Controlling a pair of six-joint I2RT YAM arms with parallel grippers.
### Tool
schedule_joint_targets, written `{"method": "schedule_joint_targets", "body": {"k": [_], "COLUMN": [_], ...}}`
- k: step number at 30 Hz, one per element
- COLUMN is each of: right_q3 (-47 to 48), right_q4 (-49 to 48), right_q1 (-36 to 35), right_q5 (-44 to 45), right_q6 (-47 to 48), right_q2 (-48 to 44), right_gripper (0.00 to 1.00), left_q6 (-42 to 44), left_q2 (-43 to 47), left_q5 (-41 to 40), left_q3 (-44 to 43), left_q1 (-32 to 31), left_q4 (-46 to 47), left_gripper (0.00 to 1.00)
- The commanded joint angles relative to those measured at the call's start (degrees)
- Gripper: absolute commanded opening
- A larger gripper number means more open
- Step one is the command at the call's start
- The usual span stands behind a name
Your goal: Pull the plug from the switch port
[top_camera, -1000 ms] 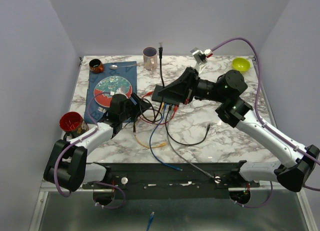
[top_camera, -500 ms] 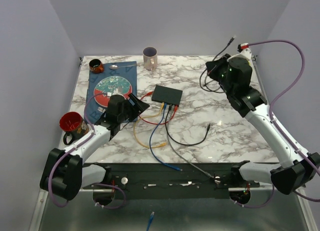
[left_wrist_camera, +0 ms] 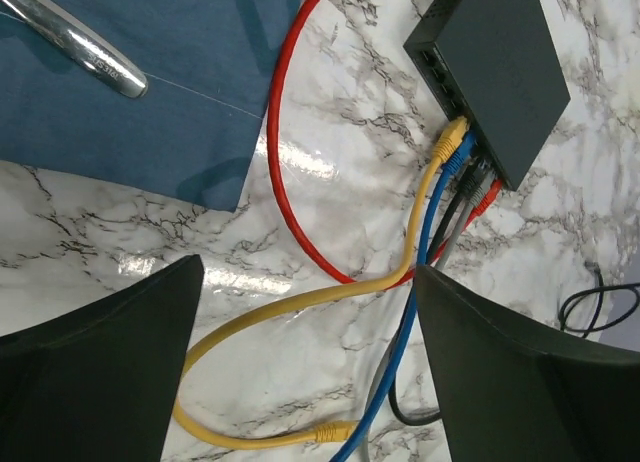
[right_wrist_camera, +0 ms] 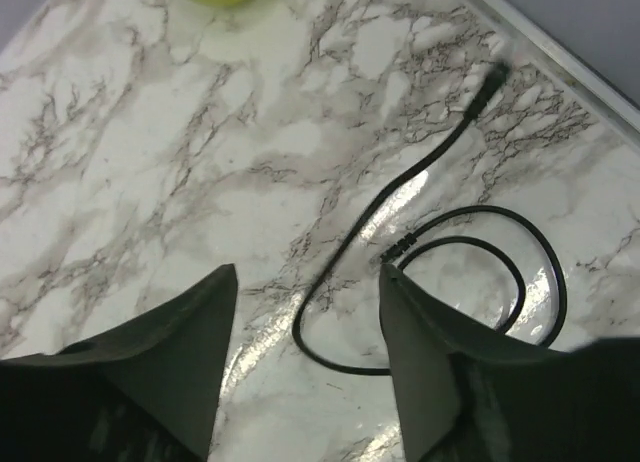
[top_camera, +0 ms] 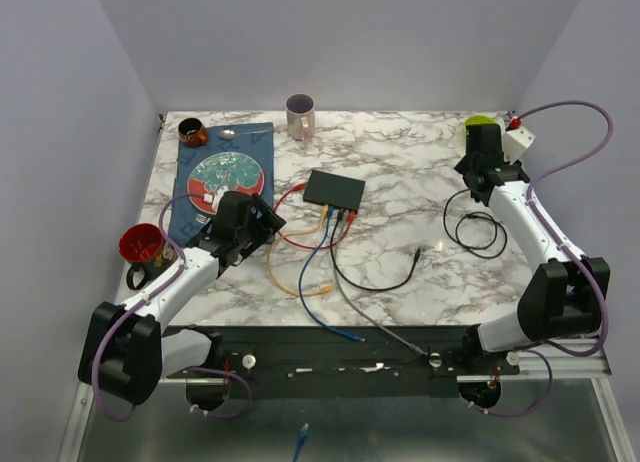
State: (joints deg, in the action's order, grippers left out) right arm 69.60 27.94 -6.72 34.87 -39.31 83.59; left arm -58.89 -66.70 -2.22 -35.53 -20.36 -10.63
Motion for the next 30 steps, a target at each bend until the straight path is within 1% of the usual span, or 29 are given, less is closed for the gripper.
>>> {"method": "schedule_joint_targets", "body": {"k": [1,2,3,5,6,7,8,10,11,12,13,14,15,17,18,19,20,21,22,23,24,26,28,30], "right_q3": [-2.27,-3.06,-4.55,-4.65,-4.3,-3.6,-2.9,-0.63,-0.17,0.09,0.27,0.62,0.97,2.54,2.99,3.69,4.74,5.36,5.72,5.89,6.59,7.47,8.53,9.14], "right_q4": [-1.56,-5.06,-7.53,-12.18,-13.86,-14.93,-16.59,-18.09,-19.32,-20.11,-21.17,-23.53,-24.68,-25.3,-25.48,-25.66,-25.66,-25.4,-25.31,-25.39,-25.31,-25.57,-25.92,-26.71], "right_q1": [-0.49,-1.1,-1.71,-4.51,-5.83,-8.89,-10.49,-13.48,-15.06,-15.16,-14.99,-15.08,-15.16,-15.6,-15.95,-16.22,-16.39,-16.39,-16.39,-16.39,-16.31,-16.39,-16.39,-16.57], "right_q5": [-5.5,-7.69,-12.41,-17.01,-21.38,-22.47,-23.7,-27.39,-29.32,-34.47,-38.61,-41.7,-47.21,-49.63,-50.94,-51.48,-52.18,-53.75,-54.03,-54.12,-54.73,-55.78,-57.63,-59.12], "right_q6": [0.02,0.37,2.55,3.45,5.19,5.82,6.69,8.72,8.38,5.33,3.9,3.28,2.75,1.96,2.39,2.66,2.83,3.01,2.92,2.92,3.01,3.01,2.66,2.4], "right_q2": [-1.58,-2.29,-3.08,-3.52,-3.26,-1.87,-0.9,1.47,3.92,5.43,6.75,8.06,11.21,14.13,16.4,17.82,18.96,20.11,22.12,22.84,23.71,25.39,26.27,27.76], "right_gripper": [0.75,0.8,0.83,0.87,0.9,0.91,0.91,0.88,0.84,0.79,0.76,0.74,0.66,0.58,0.5,0.46,0.39,0.28,0.26,0.22,0.14,0.13,0.12,0.12], "left_q6": [2.9,2.82,2.91,3.17,3.26,3.17,2.82,2.12,1.94,1.33,0.8,0.62,0.97,2.02,2.81,3.78,3.96,4.14,4.05,3.96,3.7,3.0,2.82,3.52], "left_q2": [-0.45,-0.54,-0.54,-0.71,-0.98,-1.15,-1.24,-1.77,-1.94,-2.38,-2.73,-3.26,-4.92,-7.21,-10.0,-11.51,-13.01,-15.89,-17.31,-18.63,-21.34,-23.38,-26.02,-28.73], "left_q5": [-4.03,-3.5,-3.23,-2.97,-3.05,-3.14,-3.14,-2.71,-1.92,0.78,2.12,4.83,6.77,9.59,10.12,10.74,11.0,11.44,11.62,12.49,12.94,13.29,13.64,13.99], "left_q3": [-4.55,-4.55,-4.72,-4.81,-4.9,-4.99,-5.08,-4.9,-4.64,-3.59,-2.97,-2.45,-2.01,-3.4,-5.23,-6.21,-7.0,-8.4,-9.03,-9.64,-10.34,-10.79,-11.23,-13.06], "left_q1": [-0.21,-0.21,-0.21,-0.21,-0.21,-0.21,-0.21,-0.29,-0.21,-0.29,-0.29,-0.29,-0.29,-0.73,-0.91,-1.08,-1.09,-1.09,-1.09,-1.09,-1.17,-1.79,-2.31,-3.02], "left_q4": [-6.07,-5.72,-5.19,-3.79,-3.26,-2.21,-1.68,0.6,2.27,4.46,8.57,10.44,13.5,15.29,15.29,15.38,15.38,15.47,15.99,16.6,17.13,19.5,22.48,23.46], "left_gripper": [0.99,0.99,0.99,0.99,0.99,0.99,0.99,0.99,0.99,0.99,0.99,0.98,0.97,0.93,0.92,0.91,0.89,0.87,0.86,0.82,0.8,0.77,0.76,0.76]}}
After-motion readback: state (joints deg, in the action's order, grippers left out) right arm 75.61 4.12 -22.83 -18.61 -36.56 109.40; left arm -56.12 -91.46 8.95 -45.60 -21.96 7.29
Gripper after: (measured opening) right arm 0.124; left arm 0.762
